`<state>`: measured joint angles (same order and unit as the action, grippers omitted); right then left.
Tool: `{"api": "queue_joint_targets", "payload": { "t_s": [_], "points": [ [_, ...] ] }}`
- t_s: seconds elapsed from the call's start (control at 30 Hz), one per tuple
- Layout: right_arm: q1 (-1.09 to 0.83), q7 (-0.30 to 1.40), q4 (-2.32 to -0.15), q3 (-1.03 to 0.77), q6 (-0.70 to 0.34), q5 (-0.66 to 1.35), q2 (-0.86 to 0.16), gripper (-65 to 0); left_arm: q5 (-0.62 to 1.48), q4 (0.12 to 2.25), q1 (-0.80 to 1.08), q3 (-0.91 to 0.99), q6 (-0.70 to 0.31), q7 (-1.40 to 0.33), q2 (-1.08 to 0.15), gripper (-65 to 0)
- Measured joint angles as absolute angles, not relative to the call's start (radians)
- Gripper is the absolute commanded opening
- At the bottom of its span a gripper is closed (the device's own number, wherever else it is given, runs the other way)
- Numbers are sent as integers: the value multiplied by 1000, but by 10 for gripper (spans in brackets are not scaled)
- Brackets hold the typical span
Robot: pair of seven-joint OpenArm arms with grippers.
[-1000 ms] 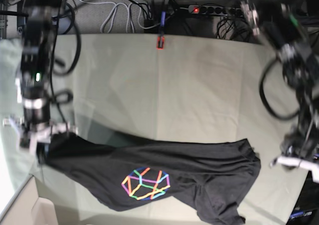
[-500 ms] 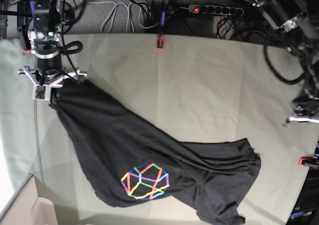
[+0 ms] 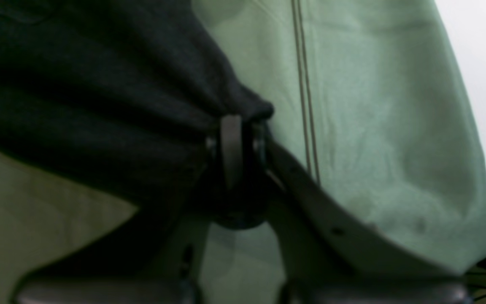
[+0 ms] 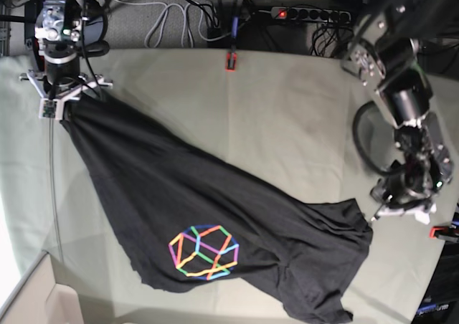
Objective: Layout the t-shirt on the table in an organized manner, then fold the t-shirt properly
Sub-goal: 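Lower the shirt onto the table, right gripper holding one corner, then pull the shirt edge outward with the left gripper to flatten it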
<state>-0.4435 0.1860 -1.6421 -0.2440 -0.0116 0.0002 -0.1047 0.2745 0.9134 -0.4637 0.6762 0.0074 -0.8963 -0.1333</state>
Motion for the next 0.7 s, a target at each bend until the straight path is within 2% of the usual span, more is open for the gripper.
{"api": "queue_joint_targets", "payload": {
  "t_s": [0.13,0.17,0.37,0.7],
  "points": [
    [-457,182,-1645,-245,-11,0,-105,-460,278,860,-468,533,8,-763,-131,-231],
    [-462,183,-1645,-246,-11,0,-104,-442,278,860,-462,496,5,-727,-131,-203],
    [-458,181,-1645,-250,-11,1,-104,-417,282,799,-466,350,4,-527,-131,-193],
    [-461,186,-1644,-251,-11,0,-105,-417,277,460,-542,220,5,-212,-138,-189]
  ]
}}
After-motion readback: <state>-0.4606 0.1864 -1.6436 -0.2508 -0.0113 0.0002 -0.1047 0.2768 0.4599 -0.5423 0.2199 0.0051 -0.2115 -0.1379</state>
